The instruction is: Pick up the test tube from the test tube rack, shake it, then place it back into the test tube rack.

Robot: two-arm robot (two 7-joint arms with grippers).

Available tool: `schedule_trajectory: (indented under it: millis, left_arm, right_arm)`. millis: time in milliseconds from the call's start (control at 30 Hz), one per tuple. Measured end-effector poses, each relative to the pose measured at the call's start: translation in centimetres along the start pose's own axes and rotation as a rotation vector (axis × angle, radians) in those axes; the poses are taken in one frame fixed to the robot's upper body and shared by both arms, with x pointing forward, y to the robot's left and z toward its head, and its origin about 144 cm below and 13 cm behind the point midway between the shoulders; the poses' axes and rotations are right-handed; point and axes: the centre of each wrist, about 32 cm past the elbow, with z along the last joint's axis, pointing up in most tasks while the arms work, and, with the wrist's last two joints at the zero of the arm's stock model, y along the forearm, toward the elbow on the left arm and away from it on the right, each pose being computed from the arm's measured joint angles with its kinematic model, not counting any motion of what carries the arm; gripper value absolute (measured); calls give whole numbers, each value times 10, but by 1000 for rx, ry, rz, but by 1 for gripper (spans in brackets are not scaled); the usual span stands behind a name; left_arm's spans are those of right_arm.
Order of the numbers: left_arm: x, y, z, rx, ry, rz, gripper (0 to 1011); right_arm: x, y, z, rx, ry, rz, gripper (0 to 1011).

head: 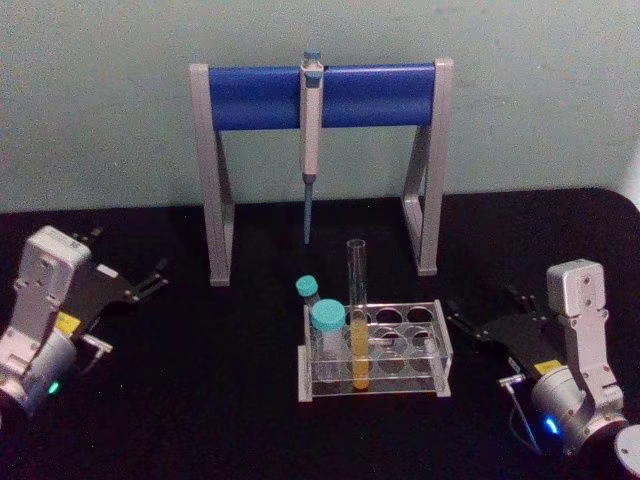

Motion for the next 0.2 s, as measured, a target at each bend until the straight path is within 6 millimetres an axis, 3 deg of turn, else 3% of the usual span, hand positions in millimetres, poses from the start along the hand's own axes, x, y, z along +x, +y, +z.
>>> schedule_trajectory:
  millis: [200]
  left_arm:
    - [0, 0, 0, 0, 0, 0, 1001]
  right_arm:
    - [0, 0, 0, 0, 0, 0, 1000]
